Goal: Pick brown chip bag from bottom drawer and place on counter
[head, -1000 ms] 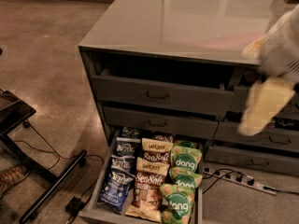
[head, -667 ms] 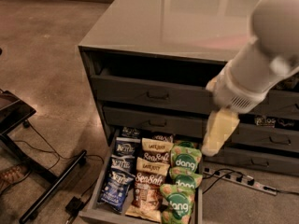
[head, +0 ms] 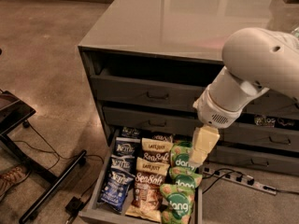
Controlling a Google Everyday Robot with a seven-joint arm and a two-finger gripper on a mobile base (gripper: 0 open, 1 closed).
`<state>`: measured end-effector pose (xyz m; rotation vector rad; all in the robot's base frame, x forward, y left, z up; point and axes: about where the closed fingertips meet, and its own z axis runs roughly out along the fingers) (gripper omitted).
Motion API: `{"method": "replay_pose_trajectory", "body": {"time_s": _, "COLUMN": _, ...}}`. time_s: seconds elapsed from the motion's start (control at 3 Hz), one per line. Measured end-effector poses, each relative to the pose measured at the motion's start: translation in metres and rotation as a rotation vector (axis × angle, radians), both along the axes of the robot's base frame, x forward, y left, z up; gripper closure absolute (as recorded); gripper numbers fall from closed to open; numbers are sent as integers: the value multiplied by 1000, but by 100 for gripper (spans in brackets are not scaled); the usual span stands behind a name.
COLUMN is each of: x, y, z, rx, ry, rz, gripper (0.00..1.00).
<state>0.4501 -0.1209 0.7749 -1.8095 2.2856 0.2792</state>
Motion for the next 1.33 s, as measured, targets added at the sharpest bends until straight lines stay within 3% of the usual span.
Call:
{"method": "replay_pose_trajectory", "body": {"time_s": 0.33, "x": 2, "y": 4, "z": -27, "rx": 62, "ry": 31, "rz": -31, "gripper": 0}}
{"method": "replay_pose_trajectory", "body": {"time_s": 0.67, "x": -17, "y": 25, "z": -101, "rx": 221, "ry": 131, "rz": -80, "gripper": 0}}
{"method": "replay_pose_trajectory", "body": {"time_s": 1.0, "x": -28, "y": 57, "z": -176, "rx": 370, "ry": 194, "rz": -142, "gripper": 0}}
{"method": "replay_pose_trajectory", "body": {"time_s": 1.33, "x": -11, "y": 62, "z": -191, "rx": 397, "ry": 153, "rz": -183, "gripper": 0}}
